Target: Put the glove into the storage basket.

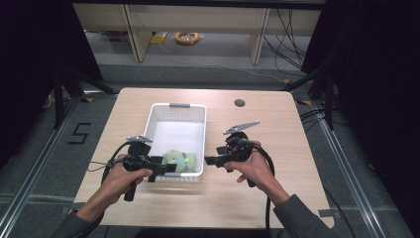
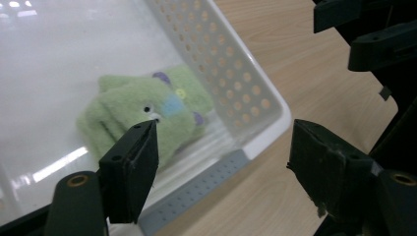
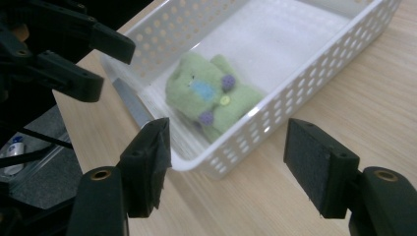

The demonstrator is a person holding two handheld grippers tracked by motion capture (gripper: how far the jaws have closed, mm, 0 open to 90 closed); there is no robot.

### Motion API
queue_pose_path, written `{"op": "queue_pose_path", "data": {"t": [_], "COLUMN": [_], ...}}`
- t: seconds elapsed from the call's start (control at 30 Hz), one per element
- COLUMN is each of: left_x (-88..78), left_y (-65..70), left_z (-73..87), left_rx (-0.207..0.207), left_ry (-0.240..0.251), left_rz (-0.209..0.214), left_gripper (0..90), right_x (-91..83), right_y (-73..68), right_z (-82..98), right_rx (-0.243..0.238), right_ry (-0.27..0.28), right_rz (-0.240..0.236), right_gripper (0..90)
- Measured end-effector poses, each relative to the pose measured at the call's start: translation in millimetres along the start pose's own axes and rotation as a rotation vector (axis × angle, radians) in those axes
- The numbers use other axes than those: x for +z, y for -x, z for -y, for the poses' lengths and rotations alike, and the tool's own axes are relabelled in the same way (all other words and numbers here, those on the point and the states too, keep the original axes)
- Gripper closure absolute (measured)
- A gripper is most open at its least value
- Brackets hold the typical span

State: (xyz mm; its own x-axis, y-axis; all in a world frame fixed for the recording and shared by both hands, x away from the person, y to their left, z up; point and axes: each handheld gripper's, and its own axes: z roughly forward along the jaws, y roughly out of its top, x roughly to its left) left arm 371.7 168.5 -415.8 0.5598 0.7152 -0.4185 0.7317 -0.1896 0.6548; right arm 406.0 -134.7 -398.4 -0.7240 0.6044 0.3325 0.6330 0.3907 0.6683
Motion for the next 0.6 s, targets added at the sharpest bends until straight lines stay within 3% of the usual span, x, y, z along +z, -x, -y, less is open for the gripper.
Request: {"op": "queue_pose_path", "data": {"t": [0.23,0.27,0.37,0.43,0.47,0.5,0.6], "left_x": [2.9,3.2,4.0,4.8,5.2,5.8,7.3], "left_y": [18.4,20.9,28.9,34.0,35.9,38.3,43.9], "left_z": [10.1,11.4,14.9,16.9,17.6,18.7,22.1], "left_rx": [0.019,0.026,0.041,0.061,0.069,0.069,0.079], "left_ry": [0.019,0.022,0.027,0.029,0.034,0.033,0.033], "left_rz": [0.031,0.035,0.045,0.041,0.033,0.041,0.055], "left_gripper": [24.1,23.7,23.1,22.3,22.1,22.1,21.7], "right_x": [-11.2,-12.5,-18.3,-23.2,-25.8,-27.4,-34.9], "right_y": [1.0,3.9,1.1,1.5,0.4,2.7,4.8], "right_z": [12.0,13.1,19.3,23.5,25.6,26.7,33.2], "right_rx": [-0.011,-0.046,-0.004,-0.014,0.008,-0.012,0.000], "right_ry": [0.021,0.027,0.032,0.043,0.045,0.056,0.073], "right_rz": [0.010,0.001,0.003,0.004,0.001,0.010,0.009], "right_gripper": [33.8,33.6,33.5,33.1,32.9,32.8,32.3]}}
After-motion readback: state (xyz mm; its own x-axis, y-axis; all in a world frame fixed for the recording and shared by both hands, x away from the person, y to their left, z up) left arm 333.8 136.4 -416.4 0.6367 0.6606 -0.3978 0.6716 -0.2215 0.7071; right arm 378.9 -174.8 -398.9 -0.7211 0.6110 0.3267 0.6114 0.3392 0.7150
